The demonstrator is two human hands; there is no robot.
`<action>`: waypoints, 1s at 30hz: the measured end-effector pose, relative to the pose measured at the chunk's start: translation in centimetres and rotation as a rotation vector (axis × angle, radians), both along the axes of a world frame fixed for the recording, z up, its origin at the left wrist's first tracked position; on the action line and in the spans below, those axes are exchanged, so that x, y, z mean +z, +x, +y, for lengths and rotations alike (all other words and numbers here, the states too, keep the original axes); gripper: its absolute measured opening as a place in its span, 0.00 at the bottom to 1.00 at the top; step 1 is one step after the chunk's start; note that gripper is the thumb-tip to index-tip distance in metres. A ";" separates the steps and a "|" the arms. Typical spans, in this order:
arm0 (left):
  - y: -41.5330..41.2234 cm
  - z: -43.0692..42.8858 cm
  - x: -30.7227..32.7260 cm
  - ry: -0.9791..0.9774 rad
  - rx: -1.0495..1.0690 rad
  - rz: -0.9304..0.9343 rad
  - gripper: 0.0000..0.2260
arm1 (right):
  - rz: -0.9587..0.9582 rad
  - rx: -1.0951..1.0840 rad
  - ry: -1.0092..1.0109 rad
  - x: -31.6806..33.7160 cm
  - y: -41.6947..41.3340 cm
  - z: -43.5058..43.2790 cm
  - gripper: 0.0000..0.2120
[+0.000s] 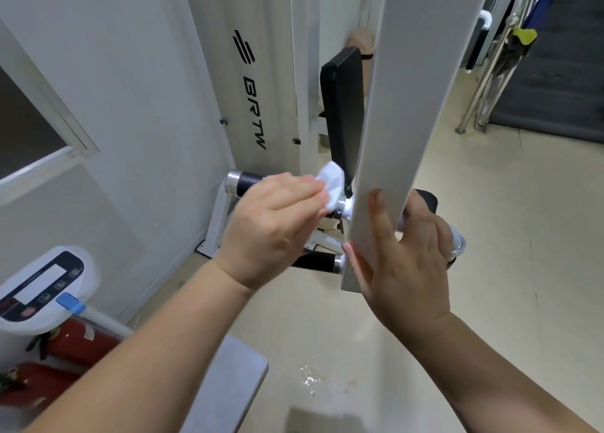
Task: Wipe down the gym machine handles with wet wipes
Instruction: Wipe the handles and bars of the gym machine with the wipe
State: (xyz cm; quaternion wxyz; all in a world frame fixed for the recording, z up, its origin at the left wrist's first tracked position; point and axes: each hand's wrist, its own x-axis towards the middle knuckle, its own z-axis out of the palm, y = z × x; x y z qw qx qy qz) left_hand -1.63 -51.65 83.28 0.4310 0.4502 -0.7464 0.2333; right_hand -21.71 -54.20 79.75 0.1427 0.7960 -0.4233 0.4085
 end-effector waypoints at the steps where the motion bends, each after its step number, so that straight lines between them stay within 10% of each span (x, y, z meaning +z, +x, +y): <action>1: 1.4 0.2 0.3 -0.009 0.012 -0.002 0.04 | -0.001 -0.002 0.002 0.1 0.0 0.0 0.40; 30: -4.0 -0.6 1.4 0.111 0.033 -0.010 0.07 | -0.017 0.036 0.037 0.0 -0.4 -0.2 0.47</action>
